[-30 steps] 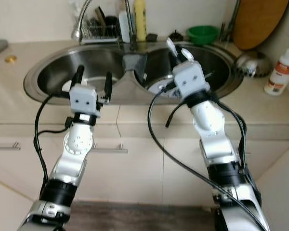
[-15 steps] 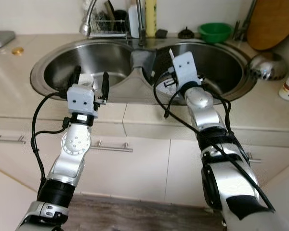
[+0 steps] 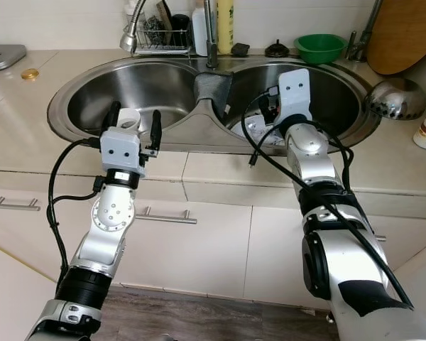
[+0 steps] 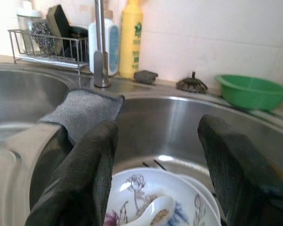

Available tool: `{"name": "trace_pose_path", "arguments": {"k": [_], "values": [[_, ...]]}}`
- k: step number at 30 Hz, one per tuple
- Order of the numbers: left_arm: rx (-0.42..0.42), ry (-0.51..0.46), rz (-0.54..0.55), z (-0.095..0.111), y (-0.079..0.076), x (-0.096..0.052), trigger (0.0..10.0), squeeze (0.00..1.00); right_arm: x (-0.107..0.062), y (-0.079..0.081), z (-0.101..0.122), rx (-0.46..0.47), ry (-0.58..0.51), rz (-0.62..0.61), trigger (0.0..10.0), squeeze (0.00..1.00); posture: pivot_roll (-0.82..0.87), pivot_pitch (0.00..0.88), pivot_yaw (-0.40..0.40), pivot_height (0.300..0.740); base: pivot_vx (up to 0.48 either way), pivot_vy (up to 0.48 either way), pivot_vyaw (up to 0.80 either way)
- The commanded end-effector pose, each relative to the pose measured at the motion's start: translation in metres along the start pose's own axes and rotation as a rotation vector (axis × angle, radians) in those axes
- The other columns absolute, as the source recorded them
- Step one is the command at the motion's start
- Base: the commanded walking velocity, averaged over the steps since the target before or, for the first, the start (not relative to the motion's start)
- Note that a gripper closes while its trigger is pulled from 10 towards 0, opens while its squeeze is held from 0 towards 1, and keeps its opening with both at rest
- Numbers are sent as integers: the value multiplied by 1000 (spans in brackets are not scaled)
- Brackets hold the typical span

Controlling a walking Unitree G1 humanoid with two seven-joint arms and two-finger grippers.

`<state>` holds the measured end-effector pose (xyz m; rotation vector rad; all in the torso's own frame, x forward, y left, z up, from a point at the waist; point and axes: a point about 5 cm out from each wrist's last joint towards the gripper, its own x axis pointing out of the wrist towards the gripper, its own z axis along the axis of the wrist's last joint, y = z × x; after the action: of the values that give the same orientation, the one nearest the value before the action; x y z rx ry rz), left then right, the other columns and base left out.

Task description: Kitchen organization

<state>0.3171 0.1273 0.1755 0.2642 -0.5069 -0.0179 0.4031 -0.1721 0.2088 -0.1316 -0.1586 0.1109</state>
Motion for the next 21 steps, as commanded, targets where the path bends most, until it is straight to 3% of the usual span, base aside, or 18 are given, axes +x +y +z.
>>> {"name": "trace_pose_path", "arguments": {"k": [1, 9, 12, 15, 16, 17, 18, 21], "values": [[4, 3, -5, 0, 1, 0, 10000, 0, -2, 1, 6, 23, -55, -5, 10000, 1000, -130, 0, 24, 740, 0, 0, 0], [-10, 16, -34, -1, -5, -3, 10000, 0, -27, 3, 4, 13, -119, -85, 10000, 1000, -151, 0, 19, 740, 0, 0, 0], [-14, 26, -58, -2, -7, -2, 10000, 0, -39, 0, -5, 5, -94, -132, 10000, 1000, -154, 0, 20, 740, 0, 0, 0], [-18, 32, -85, -3, -10, -4, 10000, 0, -55, 7, -21, -13, -19, -130, 10000, 1000, -163, 0, 31, 740, 0, 0, 0], [-19, 36, -89, -4, -10, -4, 10000, 0, -59, 11, -24, -28, 2, -124, 10000, 773, -164, 0, 33, 740, 0, 0, 0], [-19, 39, -92, -4, -10, -5, 10000, 0, -61, 13, -27, -40, 15, -119, 10000, 773, -164, 0, 33, 740, 0, 0, 0], [-20, 44, -98, -5, -11, -6, 10000, 0, -64, 19, -30, -66, 28, -99, 10000, 0, -166, 0, 38, 740, 0, 0, 0], [-20, 50, -113, -6, -13, -6, 10000, 0, -68, 36, -31, -73, 21, -37, 10000, 0, -171, 0, 48, 740, 0, 0, 0]]}}
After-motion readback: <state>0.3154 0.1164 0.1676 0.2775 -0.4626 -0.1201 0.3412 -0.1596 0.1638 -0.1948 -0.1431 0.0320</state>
